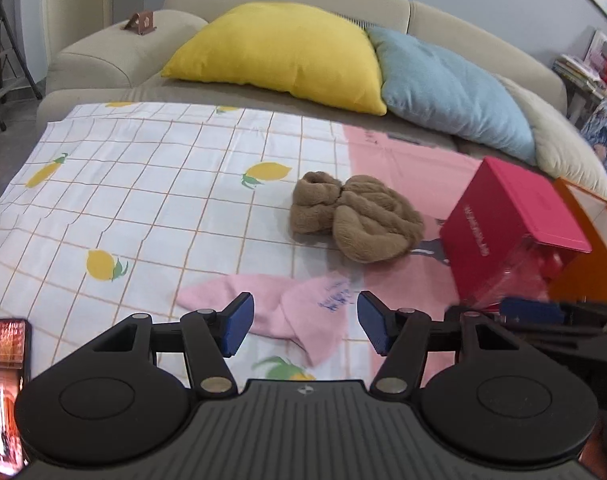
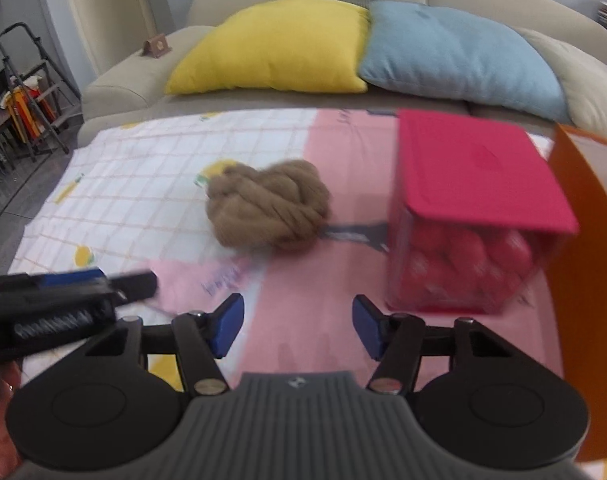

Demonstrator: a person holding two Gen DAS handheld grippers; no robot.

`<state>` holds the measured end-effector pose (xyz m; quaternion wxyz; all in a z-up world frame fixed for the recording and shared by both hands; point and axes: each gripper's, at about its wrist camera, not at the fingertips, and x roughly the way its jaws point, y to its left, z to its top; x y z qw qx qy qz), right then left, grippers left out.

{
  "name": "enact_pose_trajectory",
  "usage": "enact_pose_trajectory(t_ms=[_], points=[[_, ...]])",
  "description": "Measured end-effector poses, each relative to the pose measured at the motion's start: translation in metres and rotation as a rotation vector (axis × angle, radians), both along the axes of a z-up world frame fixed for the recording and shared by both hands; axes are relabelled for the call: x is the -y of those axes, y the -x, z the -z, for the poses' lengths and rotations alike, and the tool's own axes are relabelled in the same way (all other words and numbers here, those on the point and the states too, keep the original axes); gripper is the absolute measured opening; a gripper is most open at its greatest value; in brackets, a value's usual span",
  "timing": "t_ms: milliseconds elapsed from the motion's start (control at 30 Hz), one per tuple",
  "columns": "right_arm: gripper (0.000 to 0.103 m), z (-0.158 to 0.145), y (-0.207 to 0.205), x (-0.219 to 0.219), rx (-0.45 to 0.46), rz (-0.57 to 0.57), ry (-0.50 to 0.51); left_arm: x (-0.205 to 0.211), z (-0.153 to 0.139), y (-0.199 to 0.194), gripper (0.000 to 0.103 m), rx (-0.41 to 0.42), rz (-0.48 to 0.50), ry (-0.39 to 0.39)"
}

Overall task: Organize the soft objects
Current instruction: 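Move both tools back toward the brown towel and pink cloth, then grasp the pink cloth with the left gripper while the right grasps the brown twisted towel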

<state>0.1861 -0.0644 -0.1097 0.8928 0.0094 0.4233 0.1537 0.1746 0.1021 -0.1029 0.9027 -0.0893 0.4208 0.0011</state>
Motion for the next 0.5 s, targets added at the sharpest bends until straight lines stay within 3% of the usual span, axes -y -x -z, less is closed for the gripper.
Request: enact_pose_trajectory(t_ms=[167, 300, 333, 500], points=[[0.06, 0.003, -0.029, -0.024, 0.046, -0.067, 0.019, -0.013, 0.016, -0.019, 0.071, -0.045, 0.009, -0.006], [0.06, 0.007, -0.054, -0.034, 0.043, -0.123, 0.021, -0.017, 0.035, -0.032, 0.084, -0.078, 0.051, -0.017], [0.062, 0.008, -0.058, -0.037, 0.047, -0.132, 0.029, -0.019, 0.04, -0.034, 0.088, -0.075, 0.051, -0.007], [0.081, 0.016, -0.08, -0.049, 0.059, -0.17, 0.072, -0.023, 0.056, -0.042, 0.088, -0.078, -0.007, 0.03]])
